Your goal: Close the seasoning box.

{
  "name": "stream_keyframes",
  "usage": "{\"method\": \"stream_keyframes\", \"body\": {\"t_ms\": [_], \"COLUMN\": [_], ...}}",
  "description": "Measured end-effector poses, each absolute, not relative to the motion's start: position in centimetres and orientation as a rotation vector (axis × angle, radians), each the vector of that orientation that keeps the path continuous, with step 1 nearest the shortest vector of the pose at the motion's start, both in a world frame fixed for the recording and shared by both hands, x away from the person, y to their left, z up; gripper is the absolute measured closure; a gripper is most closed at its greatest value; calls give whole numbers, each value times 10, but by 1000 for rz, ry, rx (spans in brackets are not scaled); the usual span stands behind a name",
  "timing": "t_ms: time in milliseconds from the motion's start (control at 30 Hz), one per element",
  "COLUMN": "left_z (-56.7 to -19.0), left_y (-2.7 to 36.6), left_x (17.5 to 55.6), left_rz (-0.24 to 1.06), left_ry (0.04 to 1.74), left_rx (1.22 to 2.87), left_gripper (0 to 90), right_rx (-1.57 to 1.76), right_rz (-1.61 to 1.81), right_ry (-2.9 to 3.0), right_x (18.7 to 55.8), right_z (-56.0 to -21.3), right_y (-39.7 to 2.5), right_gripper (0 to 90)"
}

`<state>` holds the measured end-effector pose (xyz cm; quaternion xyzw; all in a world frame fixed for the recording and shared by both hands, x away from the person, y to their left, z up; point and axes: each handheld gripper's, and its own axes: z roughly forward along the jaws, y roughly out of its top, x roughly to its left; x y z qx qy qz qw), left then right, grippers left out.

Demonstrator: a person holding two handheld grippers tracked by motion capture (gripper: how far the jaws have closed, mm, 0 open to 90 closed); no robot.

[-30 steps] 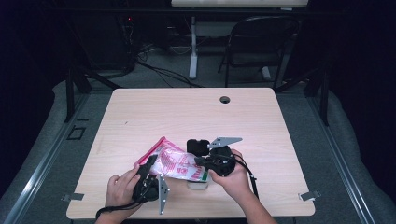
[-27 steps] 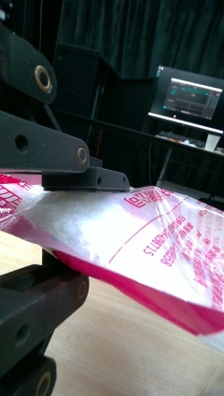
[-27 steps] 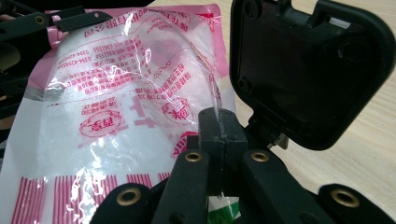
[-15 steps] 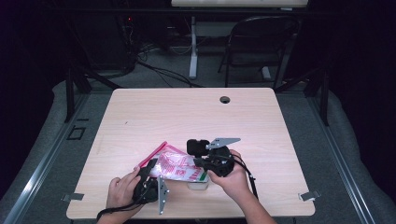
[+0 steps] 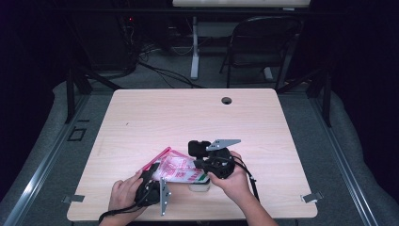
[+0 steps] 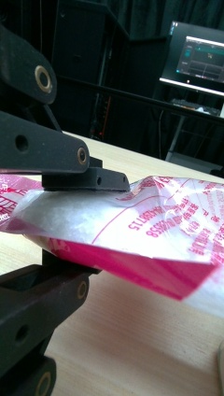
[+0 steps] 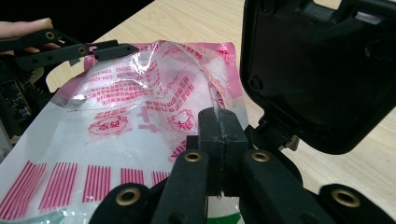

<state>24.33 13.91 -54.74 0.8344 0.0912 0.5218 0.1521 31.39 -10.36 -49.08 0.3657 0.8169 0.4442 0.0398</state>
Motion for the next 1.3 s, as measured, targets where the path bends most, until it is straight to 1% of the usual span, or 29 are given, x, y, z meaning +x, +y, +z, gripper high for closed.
{"method": "stream_keyframes", "body": {"t_ms": [133, 433, 633, 800, 1033, 1300], "left_z": [-550, -555, -559, -562, -566, -568], "left_y": [140, 145, 148, 148, 151, 153], "left_x": [246, 254, 259, 260, 264, 269], "left_rz": [1444, 1245, 1129, 1104, 1016, 945], "left_ry": [286, 387, 438, 443, 474, 513], "left_rx": [2400, 2385, 2387, 2386, 2394, 2383], "left_gripper": [712, 719, 720, 720, 722, 726], "right_rx": [1120, 1114, 1108, 1118, 1122, 1142], "right_rz": [1383, 1455, 1496, 1518, 1531, 1567], "right_ry": [2503, 2467, 2427, 2413, 2395, 2357], "right_x": [314, 314, 312, 312, 311, 311], "right_z": [-490, -486, -480, -477, -475, -470], "right_y": [-104, -107, -110, -112, -113, -120], "right_gripper": [877, 722, 667, 655, 646, 639]}}
